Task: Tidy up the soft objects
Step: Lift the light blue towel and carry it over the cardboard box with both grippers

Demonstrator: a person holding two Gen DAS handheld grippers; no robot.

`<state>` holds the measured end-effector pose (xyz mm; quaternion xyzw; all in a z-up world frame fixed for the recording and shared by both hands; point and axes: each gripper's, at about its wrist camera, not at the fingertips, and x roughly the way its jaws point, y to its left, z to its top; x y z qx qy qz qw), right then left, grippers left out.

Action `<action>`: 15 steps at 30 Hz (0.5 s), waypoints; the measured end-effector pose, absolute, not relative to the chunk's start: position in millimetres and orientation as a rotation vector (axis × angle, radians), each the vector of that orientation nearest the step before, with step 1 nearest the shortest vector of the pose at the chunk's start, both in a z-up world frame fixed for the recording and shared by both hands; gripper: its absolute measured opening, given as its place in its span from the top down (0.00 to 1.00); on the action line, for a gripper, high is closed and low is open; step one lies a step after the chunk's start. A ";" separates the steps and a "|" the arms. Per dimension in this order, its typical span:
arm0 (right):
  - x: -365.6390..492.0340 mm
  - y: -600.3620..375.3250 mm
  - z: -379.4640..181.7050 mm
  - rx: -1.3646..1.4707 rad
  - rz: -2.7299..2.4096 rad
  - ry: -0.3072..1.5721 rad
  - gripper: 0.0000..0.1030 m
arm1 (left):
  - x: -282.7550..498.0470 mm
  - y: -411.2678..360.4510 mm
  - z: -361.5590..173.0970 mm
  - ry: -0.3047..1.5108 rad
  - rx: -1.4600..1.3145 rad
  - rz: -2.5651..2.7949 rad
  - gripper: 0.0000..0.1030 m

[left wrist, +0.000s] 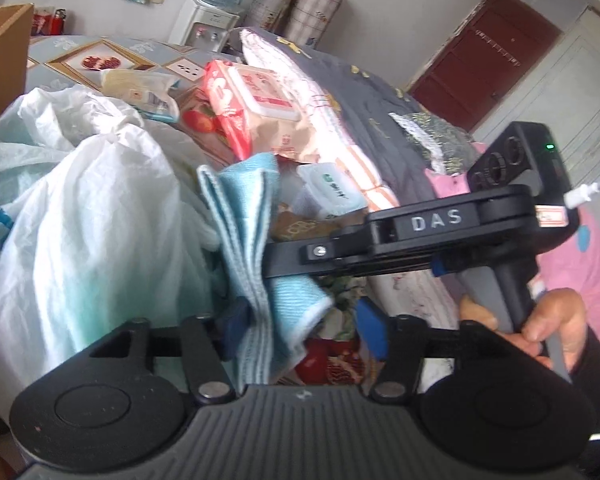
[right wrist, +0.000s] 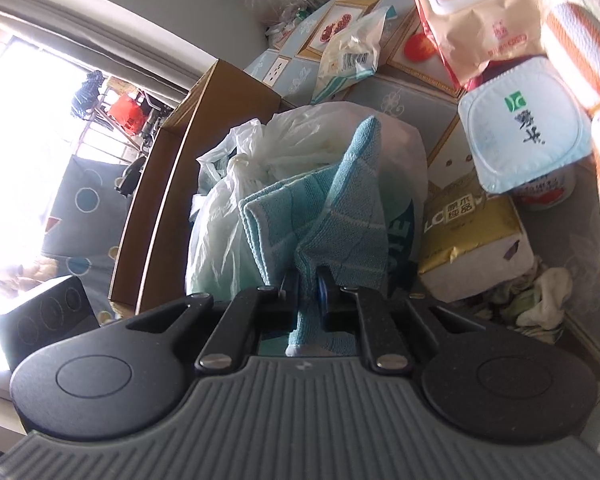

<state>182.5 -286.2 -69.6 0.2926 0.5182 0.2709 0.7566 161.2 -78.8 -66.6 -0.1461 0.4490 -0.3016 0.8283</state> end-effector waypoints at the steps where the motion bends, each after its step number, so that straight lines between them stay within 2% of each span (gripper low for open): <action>1: 183.0 -286.2 -70.5 0.649 0.589 1.136 0.90 | 161.1 -80.3 -66.1 0.955 -0.309 -0.644 0.32; 4: 183.5 -285.2 -71.7 0.654 0.584 1.141 0.90 | 163.1 -85.2 -67.3 0.964 -0.290 -0.616 0.31; 7: 182.7 -285.0 -72.8 0.669 0.584 1.145 0.89 | 165.0 -90.1 -68.2 0.964 -0.260 -0.566 0.41; 8: 182.0 -285.7 -72.2 0.666 0.580 1.143 0.88 | 165.5 -92.0 -68.3 0.963 -0.240 -0.537 0.53; 9: 181.2 -286.2 -70.6 0.658 0.575 1.136 0.87 | 165.9 -93.6 -69.3 0.963 -0.221 -0.513 0.69; 11: 179.1 -289.6 -66.8 0.646 0.562 1.123 0.79 | 169.1 -93.4 -73.6 0.982 -0.207 -0.481 0.85; 12: 177.6 -290.6 -64.8 0.646 0.563 1.117 0.77 | 169.5 -90.7 -75.3 0.985 -0.229 -0.482 0.85; 14: 173.8 -290.7 -60.4 0.631 0.568 1.110 0.62 | 167.5 -86.7 -74.5 0.970 -0.255 -0.488 0.86; 15: 172.5 -289.2 -58.7 0.618 0.559 1.110 0.59 | 165.7 -86.5 -72.8 0.958 -0.253 -0.491 0.87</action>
